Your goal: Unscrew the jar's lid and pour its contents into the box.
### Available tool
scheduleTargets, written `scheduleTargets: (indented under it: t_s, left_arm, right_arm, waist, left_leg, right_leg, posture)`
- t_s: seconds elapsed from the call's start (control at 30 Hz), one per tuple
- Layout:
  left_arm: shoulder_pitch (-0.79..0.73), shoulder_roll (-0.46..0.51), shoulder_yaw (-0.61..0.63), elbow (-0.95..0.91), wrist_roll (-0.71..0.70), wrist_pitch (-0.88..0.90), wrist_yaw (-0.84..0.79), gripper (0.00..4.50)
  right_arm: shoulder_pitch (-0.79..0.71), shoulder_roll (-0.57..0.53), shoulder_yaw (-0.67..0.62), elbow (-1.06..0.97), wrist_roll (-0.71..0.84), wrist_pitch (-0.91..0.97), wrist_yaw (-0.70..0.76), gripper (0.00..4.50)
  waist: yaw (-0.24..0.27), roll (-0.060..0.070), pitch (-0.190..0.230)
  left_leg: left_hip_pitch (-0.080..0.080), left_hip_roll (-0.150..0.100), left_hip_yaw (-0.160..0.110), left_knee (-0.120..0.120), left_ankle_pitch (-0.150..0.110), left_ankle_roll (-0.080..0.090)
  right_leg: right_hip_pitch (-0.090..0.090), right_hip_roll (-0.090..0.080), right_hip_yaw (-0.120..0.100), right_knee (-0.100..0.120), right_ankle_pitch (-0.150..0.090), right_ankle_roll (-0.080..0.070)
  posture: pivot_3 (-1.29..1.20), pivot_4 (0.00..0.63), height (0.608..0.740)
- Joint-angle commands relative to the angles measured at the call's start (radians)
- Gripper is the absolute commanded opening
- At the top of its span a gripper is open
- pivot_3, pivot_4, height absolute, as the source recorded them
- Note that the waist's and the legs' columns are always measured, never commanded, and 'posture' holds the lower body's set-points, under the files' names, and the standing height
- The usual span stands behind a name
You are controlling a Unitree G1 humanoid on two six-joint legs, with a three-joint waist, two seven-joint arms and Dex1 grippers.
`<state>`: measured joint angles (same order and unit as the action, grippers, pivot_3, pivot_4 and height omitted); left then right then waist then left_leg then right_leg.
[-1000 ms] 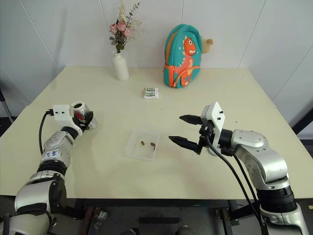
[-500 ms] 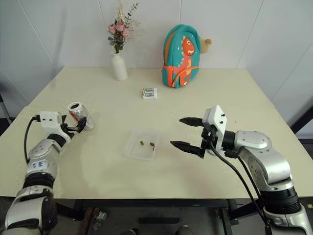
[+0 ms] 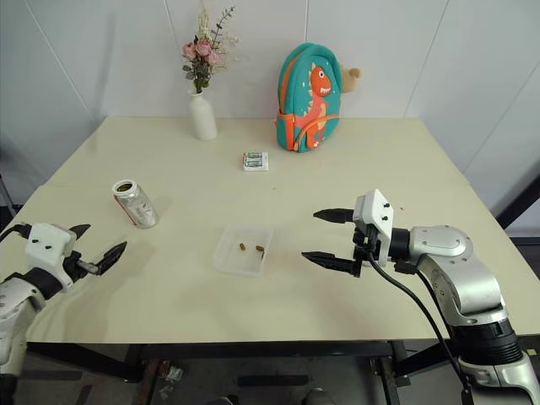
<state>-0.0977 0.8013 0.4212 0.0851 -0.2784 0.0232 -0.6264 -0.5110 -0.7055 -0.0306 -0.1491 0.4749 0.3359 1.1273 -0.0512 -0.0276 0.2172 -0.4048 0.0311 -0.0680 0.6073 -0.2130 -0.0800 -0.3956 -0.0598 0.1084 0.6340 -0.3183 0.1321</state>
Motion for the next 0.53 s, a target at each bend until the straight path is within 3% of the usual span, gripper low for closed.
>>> scheduleTargets:
  t_s: [0.03, 0.23, 0.3, 0.53]
  left_arm:
    - [-0.013, 0.066, -0.022, -0.077, -0.057, -0.090, -0.194, 4.46]
    - [-0.126, 0.111, -0.100, -0.086, -0.140, -0.038, -0.390, 4.46]
    - [-0.143, 0.119, -0.115, -0.097, -0.150, -0.013, -0.423, 4.46]
    - [-0.192, 0.087, -0.125, -0.097, -0.129, 0.016, -0.377, 4.46]
  right_arm:
    - [-0.015, -0.031, -0.014, 0.020, -0.048, -0.117, 0.036, 4.50]
    - [-0.024, -0.067, -0.025, 0.042, -0.022, -0.107, 0.104, 4.50]
    - [-0.034, -0.070, -0.040, 0.042, 0.004, -0.087, 0.113, 4.50]
    - [-0.026, -0.064, -0.036, 0.044, -0.005, -0.106, 0.113, 4.50]
  waist:
    - [0.001, 0.000, 0.000]
    - [-0.001, 0.000, 0.000]
    - [-0.007, 0.000, 0.000]
    - [-0.009, 0.000, 0.000]
  left_leg:
    - [0.000, 0.000, 0.000, 0.000, 0.000, 0.000]
    - [0.000, 0.000, 0.003, -0.003, 0.000, 0.001]
    - [0.000, 0.000, 0.003, -0.005, 0.000, 0.001]
    - [0.000, 0.002, 0.003, -0.011, -0.001, 0.002]
  right_leg:
    - [0.001, 0.000, 0.000, -0.003, -0.001, -0.003]
    - [0.002, -0.001, 0.001, -0.008, 0.001, -0.002]
    - [0.001, -0.001, 0.001, -0.007, 0.007, 0.010]
    - [-0.002, 0.001, 0.001, -0.006, 0.008, 0.014]
  posture:
    - [0.00, 0.150, 0.740]
    - [0.00, 0.150, 0.740]
    - [0.00, 0.150, 0.740]
    - [0.00, 0.150, 0.740]
